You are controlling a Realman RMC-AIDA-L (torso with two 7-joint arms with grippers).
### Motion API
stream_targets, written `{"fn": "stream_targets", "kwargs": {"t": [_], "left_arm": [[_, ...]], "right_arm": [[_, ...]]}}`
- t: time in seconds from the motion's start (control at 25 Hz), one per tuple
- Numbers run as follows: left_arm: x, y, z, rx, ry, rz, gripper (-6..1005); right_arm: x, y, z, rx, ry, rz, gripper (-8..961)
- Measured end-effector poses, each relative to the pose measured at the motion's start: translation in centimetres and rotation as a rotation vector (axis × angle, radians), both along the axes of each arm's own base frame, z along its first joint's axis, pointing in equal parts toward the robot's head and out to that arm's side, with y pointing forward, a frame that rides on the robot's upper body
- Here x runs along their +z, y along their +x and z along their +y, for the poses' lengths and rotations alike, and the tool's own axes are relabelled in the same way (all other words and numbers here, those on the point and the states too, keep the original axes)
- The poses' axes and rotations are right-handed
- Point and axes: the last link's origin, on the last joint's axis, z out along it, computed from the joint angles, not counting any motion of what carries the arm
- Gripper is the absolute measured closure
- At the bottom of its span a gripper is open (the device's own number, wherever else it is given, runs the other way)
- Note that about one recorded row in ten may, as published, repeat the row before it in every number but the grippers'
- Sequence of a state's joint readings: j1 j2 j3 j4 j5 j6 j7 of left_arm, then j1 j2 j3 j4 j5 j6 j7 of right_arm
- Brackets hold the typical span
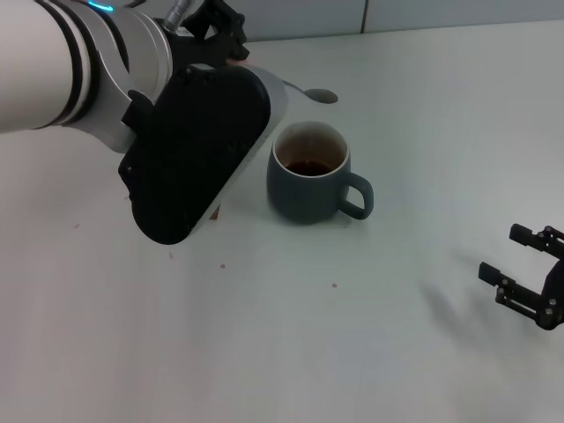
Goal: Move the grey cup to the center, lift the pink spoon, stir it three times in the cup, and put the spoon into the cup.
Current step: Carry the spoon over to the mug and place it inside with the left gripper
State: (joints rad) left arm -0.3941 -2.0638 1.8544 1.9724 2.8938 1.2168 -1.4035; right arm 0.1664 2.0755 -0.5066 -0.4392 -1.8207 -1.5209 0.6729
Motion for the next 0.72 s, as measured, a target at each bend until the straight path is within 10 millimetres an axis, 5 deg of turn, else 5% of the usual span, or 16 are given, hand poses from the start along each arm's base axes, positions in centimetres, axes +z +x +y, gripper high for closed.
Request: {"fn": "stream_targets", "kwargs": {"t": [0.72], "left_arm": [[-1.9,-1.7,0.1,-0.006,-0.075,0.123,818]], "right_arm": [[-0.2,0.4,0.3,-0.047,0.026,0.008,251]]}}
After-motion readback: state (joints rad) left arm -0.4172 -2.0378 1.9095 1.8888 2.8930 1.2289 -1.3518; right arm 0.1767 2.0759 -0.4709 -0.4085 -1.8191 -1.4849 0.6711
